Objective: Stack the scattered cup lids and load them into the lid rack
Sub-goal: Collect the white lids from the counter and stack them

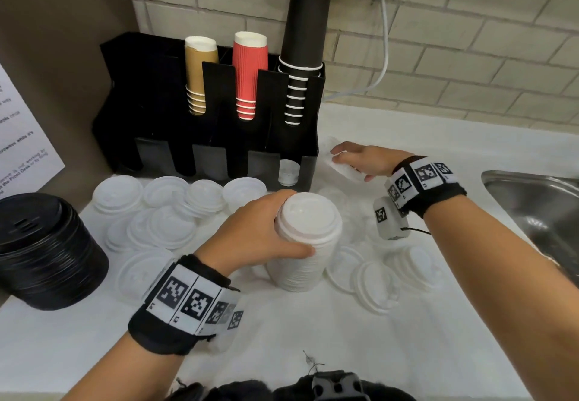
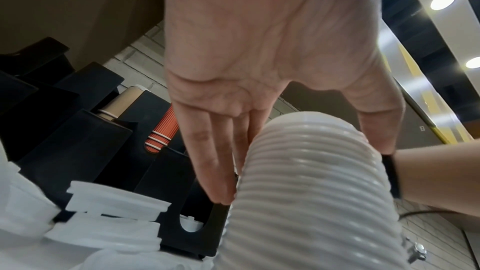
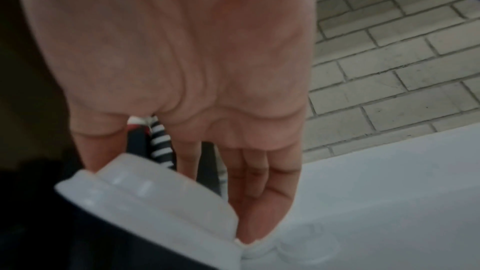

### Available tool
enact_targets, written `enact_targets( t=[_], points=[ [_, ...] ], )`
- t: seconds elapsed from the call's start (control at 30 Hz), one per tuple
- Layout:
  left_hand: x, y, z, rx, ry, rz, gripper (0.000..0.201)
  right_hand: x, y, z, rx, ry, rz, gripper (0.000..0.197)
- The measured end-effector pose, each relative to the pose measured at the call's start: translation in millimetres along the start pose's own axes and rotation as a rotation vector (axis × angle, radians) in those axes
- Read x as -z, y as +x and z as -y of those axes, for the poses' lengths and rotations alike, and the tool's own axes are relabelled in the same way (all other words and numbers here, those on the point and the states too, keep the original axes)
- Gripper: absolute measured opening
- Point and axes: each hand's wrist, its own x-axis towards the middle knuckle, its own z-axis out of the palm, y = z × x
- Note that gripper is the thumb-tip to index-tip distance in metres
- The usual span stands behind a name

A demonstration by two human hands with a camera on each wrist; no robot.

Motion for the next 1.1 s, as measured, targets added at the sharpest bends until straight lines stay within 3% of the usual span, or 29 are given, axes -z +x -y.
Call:
enact_targets(
  t=[0.17, 0.3, 0.4, 0.5, 0.57, 0.9, 1.1],
  points=[
    [-6.5, -4.8, 2.8, -0.012, -0.015, -0.079, 0.072, -14.5, -51.2, 1.6, 0.201, 0.196, -0.051, 0.024],
    [-11.1, -4.3, -1.1, -0.008, -0.022, -0.102, 0.068, -36.0, -82.1, 8.9, 0.478, 0.248, -0.058, 0.037],
    [-10.2, -3.1, -2.0, 0.002, -0.015, -0.103, 0.074, -50.4, -94.0, 14.7, 0.557, 0.208, -0.064, 0.042],
    [-8.8, -2.7, -1.9, 0.055, 0.009, -0.095, 0.115, -61.0, -99.0, 18.8, 0.581, 0.121, -0.129, 0.045],
    [-8.6, -3.3, -0.8, 0.063, 0.004, -0.089, 0.126, -66.2, -101.5, 21.8, 0.608, 0.061, -0.149, 0.047],
    [-9.6, -0.9, 5.3, 0.074, 0.002, -0.097, 0.128, -74.6, -107.6, 30.6, 0.594, -0.071, -0.166, 0.054],
    [-7.2, -2.0, 3.4, 0.052, 0.008, -0.079, 0.104, -78.2, -108.6, 31.1, 0.565, -0.094, -0.173, 0.060]
  ],
)
